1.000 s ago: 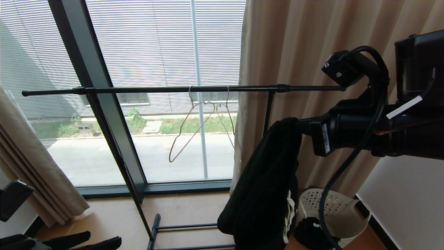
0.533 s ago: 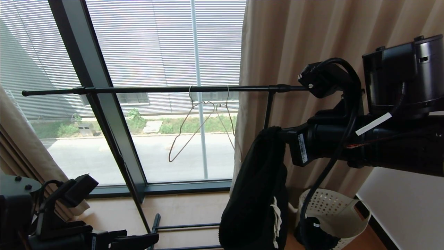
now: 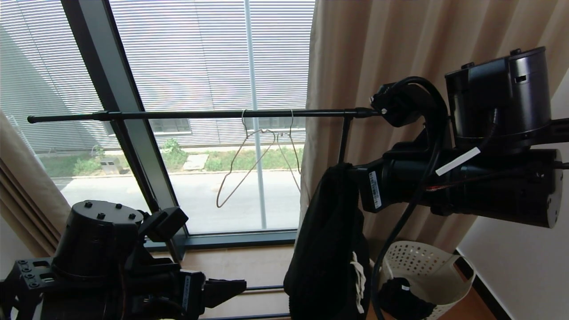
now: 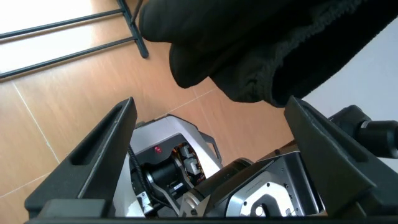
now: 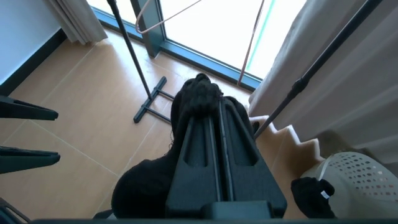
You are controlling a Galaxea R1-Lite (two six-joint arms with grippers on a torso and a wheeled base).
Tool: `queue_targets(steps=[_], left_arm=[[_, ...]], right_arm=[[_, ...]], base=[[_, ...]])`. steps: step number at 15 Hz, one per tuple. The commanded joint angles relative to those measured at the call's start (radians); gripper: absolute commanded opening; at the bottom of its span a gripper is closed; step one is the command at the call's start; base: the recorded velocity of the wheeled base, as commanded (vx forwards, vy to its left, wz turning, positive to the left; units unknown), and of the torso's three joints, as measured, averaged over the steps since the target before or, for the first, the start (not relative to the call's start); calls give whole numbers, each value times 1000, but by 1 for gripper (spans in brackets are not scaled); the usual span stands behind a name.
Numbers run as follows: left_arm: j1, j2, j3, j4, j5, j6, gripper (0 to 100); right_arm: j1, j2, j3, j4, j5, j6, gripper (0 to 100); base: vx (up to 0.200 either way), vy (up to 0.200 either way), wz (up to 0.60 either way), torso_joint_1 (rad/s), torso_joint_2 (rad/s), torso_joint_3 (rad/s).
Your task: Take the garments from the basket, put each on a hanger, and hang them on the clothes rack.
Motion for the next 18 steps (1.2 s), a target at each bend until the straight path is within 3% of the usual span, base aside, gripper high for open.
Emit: queue_targets(steps=[1,9,13,14,18], left_arm=[[-25,31,-28,2,2,-1,100],[-118,105,-33,1,29,-17,100],[-123,138,-53,-2,29,-17,100],[-126,145,-77,-1,26,-17,100],[-180,157,-120,-2,23,-18,100]], right_arm=[[1,-7,-2,0,-1,-1,0],[5,-44,35,2,-3,1,0],[62,-78,64,0,0,3,0],[79,-76,56,-1,-3,41,0],[80,-60,29,-1,-3,59,0]], base=[[0,0,0,0,0,0],[0,0,0,0,0,0],[0,0,0,0,0,0],[0,0,0,0,0,0],[0,0,0,0,0,0]])
